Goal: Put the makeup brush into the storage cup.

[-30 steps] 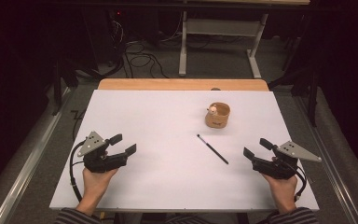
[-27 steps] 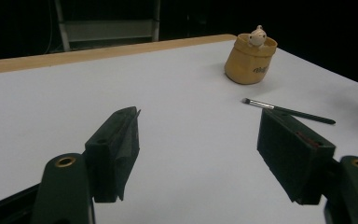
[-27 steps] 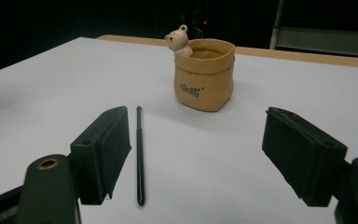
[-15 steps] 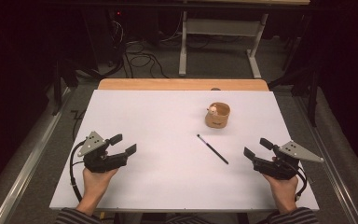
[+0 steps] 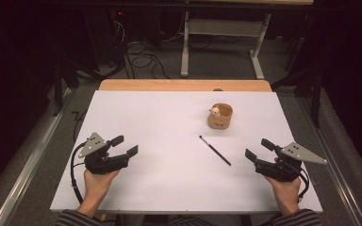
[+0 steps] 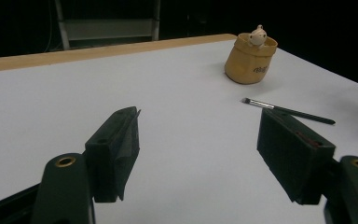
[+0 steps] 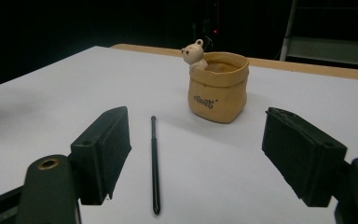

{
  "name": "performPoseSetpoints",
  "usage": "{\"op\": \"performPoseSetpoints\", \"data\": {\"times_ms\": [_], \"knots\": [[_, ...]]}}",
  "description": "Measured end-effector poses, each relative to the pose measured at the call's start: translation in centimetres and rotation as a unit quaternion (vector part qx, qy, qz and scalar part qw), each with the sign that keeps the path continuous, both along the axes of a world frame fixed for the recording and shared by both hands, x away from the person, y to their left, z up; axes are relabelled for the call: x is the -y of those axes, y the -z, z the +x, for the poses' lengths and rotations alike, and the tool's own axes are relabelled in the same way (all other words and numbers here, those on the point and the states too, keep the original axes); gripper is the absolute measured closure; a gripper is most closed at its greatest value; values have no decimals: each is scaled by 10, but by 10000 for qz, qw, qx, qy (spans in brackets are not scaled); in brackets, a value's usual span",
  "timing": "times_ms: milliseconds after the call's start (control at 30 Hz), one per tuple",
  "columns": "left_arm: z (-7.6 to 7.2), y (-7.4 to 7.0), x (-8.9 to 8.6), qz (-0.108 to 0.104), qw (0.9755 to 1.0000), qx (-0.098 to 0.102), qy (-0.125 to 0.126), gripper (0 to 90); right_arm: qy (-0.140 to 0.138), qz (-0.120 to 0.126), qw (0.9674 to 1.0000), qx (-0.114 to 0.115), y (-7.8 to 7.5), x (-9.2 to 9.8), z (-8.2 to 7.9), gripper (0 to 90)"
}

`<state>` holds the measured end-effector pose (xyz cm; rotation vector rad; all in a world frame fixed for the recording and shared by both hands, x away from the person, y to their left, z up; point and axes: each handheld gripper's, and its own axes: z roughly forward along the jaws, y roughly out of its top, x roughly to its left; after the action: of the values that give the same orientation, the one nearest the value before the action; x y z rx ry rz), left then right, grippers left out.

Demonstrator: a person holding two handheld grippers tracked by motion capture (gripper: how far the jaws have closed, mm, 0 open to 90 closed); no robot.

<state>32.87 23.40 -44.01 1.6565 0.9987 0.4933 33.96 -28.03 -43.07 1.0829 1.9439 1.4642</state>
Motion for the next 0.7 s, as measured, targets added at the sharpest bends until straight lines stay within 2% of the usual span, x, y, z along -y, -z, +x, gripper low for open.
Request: {"op": "performPoseSetpoints", "data": {"times_ms": [567, 700], "knots": [[5, 0, 3, -10, 10000, -6, 82, 300, -282, -18, 9996, 0, -5, -17, 5, 265], [6, 0, 3, -11, 9999, -7, 102, 300, -330, 56, 9994, 40, -7, -21, 5, 265]]}}
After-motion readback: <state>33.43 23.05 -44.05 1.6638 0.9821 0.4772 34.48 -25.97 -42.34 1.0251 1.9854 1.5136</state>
